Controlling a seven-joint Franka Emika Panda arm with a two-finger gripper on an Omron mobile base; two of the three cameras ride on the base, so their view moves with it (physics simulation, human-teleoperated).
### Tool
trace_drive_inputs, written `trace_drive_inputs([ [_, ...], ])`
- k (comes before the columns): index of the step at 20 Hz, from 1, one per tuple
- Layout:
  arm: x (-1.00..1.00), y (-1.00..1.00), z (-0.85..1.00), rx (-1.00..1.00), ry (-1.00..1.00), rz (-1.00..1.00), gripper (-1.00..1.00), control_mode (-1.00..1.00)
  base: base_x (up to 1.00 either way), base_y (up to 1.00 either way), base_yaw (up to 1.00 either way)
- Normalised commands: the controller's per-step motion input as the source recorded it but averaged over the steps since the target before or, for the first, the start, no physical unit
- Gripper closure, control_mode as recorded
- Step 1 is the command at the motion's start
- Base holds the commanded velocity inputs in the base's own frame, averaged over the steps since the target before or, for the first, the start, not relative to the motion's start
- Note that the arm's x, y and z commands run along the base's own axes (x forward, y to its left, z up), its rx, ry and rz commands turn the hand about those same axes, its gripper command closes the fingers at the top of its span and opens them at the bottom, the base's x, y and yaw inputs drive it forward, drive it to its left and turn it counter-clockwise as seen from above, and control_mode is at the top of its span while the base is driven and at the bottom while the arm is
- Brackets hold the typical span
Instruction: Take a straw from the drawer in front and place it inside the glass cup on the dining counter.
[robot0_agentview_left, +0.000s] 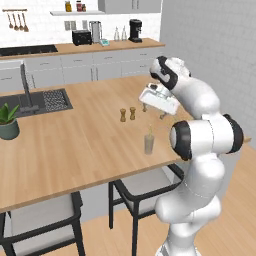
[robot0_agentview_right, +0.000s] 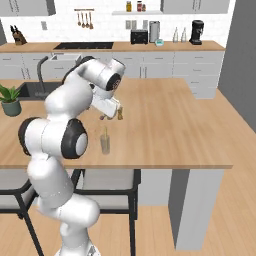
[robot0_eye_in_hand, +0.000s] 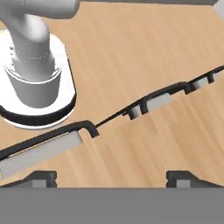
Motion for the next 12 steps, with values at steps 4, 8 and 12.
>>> trace_drive_inputs([
  [4, -1.0, 0.76, -0.1, -0.9, -0.75, 0.0, -1.0, -1.0, 0.0, 0.0, 0.0],
  [8, -1.0, 0.61, -0.3, -0.6, -0.9, 0.0, -1.0, -1.0, 0.0, 0.0, 0.0],
  [12, -0.8, -0.04, -0.43, -0.01, -0.69, 0.0, -1.0, -1.0, 0.0, 0.0, 0.0],
])
